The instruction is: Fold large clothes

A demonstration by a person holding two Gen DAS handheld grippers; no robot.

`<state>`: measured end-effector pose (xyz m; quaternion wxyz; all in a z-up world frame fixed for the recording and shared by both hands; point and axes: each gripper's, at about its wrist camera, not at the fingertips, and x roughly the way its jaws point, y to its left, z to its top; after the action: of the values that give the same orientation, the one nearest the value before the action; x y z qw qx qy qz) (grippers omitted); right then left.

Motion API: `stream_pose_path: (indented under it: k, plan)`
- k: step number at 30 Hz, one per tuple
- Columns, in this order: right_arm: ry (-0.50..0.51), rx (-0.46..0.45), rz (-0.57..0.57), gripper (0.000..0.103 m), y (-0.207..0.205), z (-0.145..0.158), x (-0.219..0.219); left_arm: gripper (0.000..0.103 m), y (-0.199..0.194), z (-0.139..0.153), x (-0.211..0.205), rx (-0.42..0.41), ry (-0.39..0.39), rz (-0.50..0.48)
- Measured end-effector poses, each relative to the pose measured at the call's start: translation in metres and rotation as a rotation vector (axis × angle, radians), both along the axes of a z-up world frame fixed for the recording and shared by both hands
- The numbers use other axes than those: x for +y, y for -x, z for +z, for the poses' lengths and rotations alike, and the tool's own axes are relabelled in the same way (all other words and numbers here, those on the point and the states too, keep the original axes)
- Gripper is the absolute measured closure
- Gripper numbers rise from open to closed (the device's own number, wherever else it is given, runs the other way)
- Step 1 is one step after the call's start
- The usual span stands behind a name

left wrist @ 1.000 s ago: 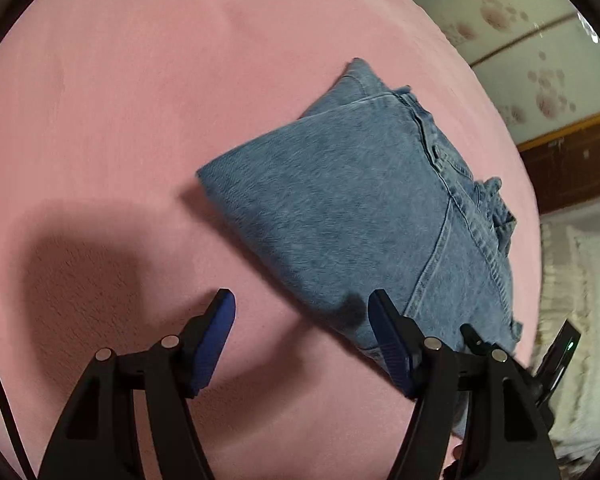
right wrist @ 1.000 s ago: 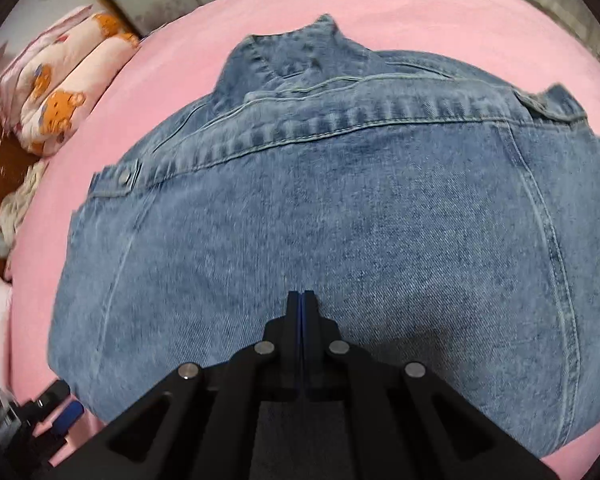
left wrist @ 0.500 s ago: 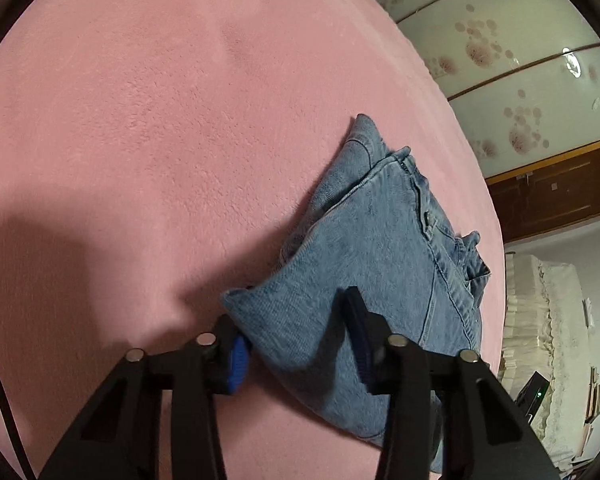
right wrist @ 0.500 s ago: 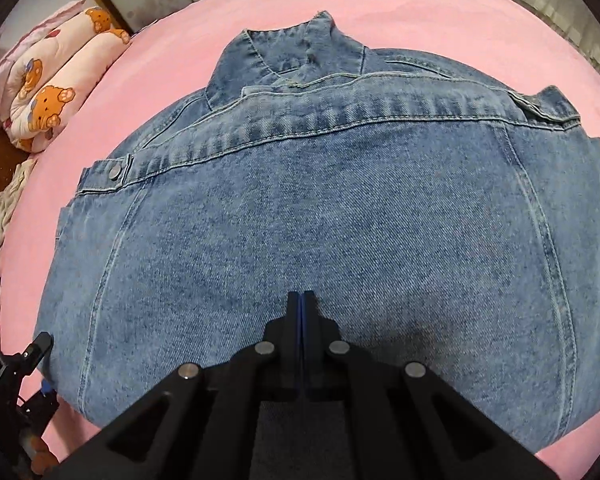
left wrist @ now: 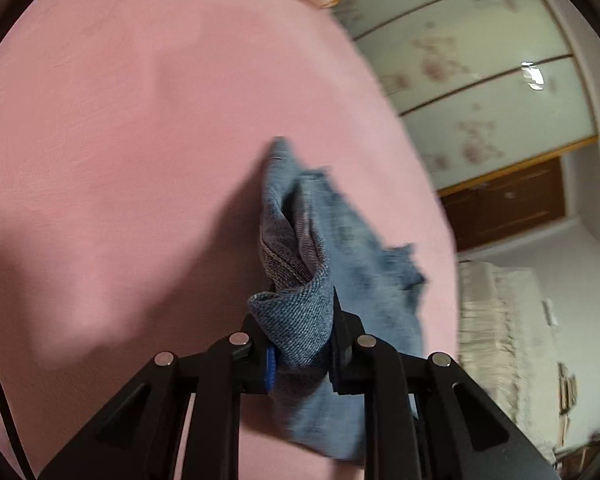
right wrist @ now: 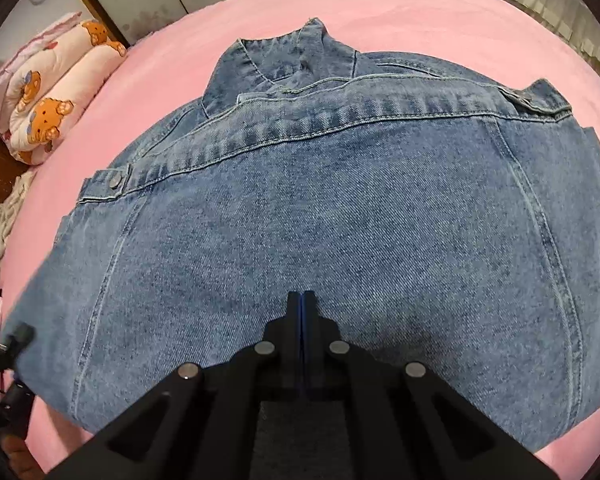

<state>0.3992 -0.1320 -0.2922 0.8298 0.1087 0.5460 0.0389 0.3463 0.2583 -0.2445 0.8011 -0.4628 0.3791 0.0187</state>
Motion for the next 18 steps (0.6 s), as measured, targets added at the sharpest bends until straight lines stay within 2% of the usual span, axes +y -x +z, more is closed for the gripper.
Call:
stream_pose_path:
  k: [3,8,12,15,18]
  plan:
    - [-0.038,-0.006,-0.004,0.103,0.001,-0.001,-0.007,0.087,-0.010,0.029,-0.029,-0.054,-0.064,-0.056]
    - [-0.102,-0.012,0.023,0.103,0.002,-0.004,-0.017,0.087,-0.022,0.080,-0.087,-0.190,-0.108,-0.147]
    - [-0.202,-0.013,0.057,0.103,0.002,-0.009,-0.032,0.087,-0.030,0.115,-0.151,-0.281,-0.145,-0.238]
    - [-0.337,0.010,0.053,0.103,-0.001,-0.017,-0.050,0.087,-0.035,0.128,-0.207,-0.299,-0.206,-0.302]
    - [-0.433,0.012,0.105,0.103,-0.003,-0.025,-0.063,0.087,-0.038,0.126,-0.254,-0.296,-0.188,-0.355]
